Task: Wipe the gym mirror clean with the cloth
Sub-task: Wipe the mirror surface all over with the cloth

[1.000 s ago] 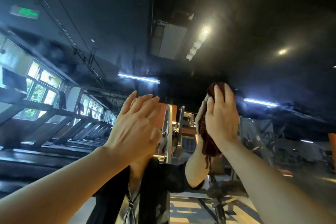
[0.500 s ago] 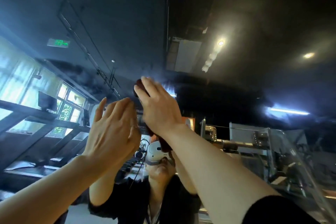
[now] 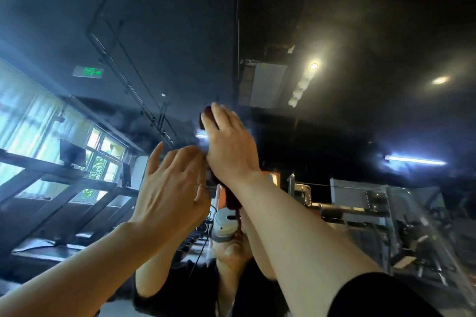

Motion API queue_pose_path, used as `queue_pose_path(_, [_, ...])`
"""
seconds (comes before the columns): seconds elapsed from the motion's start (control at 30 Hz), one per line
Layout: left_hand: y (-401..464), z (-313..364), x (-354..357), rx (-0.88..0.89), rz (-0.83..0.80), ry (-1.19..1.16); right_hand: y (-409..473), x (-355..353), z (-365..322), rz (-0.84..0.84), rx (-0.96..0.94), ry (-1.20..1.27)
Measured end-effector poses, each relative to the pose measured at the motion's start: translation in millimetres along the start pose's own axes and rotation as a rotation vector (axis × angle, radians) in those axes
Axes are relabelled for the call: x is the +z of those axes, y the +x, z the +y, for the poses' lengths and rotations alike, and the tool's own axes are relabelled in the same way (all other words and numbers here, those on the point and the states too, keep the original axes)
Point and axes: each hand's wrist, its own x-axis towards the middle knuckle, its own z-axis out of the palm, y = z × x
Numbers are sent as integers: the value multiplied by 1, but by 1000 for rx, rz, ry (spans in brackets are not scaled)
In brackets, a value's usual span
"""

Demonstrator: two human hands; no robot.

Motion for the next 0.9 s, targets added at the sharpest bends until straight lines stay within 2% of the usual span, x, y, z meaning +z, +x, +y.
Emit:
queue_pose_path(0.27, [12,97,26,148,-39,-45,-46,-60,124,24,345,-135])
queue_pose_path(0.43, [5,168,37,283,-8,-131,-101,-102,187,43,480,-174])
queue_pose_path(0.57, [-13,198,41,316,-33,-137,-151,-121,222,43,584,-196])
queue_pose_path(0.67, [-30,204,39,287,-110,-145,-175,-121,215,58,639,-185])
queue_pose_path(0.77, [-54,200,37,239,-127,-167,-193,-115,170,57,600,-139])
queue_pose_path(0.9, [-98,191,26,143,-158,-224,-246,-111,87,-138,256,-95])
